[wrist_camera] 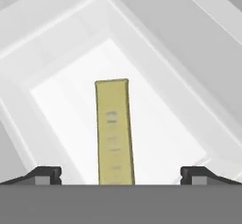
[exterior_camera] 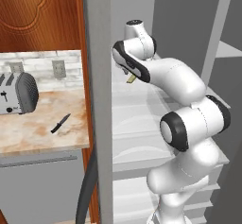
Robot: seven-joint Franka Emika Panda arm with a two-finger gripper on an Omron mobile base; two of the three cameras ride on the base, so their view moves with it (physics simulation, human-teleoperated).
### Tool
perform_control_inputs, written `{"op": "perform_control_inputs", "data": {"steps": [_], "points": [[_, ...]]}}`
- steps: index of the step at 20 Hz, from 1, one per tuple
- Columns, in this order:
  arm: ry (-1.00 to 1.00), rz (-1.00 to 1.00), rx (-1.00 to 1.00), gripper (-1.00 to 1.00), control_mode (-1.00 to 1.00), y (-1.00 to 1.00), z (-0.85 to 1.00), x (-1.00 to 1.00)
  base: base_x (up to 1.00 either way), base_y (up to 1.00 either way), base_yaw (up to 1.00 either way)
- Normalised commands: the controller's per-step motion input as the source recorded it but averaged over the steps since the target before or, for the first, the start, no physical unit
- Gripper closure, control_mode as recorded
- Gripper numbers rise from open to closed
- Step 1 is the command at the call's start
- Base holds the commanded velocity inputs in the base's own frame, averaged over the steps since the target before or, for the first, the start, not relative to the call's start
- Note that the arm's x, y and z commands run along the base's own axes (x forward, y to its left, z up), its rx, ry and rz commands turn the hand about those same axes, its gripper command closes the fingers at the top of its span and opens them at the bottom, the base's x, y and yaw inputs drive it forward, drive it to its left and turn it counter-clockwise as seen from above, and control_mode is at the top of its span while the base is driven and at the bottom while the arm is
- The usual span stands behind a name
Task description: Retrieve the butter from the fridge and place it on a plate on the dining table. Then retrieve the butter knife by the fridge and place it near the plate.
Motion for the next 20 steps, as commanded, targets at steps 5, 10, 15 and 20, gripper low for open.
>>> {"op": "perform_control_inputs", "data": {"steps": [5, 10, 15, 20], "points": [[0.08, 0.0, 0.0, -1.0, -1.0, 0.19, 0.0, 0.3, 0.0, 0.0, 0.0], [0.0, -0.01, 0.0, -1.0, -1.0, 0.05, -0.03, -0.22, 0.0, 0.0, 0.0], [-0.06, -0.05, 0.0, -1.0, -1.0, -0.17, -0.18, -0.85, 0.0, 0.0, 0.0], [-0.04, -0.01, 0.0, -1.0, -1.0, -0.12, -0.24, -0.52, 0.0, 0.0, 0.0]]}}
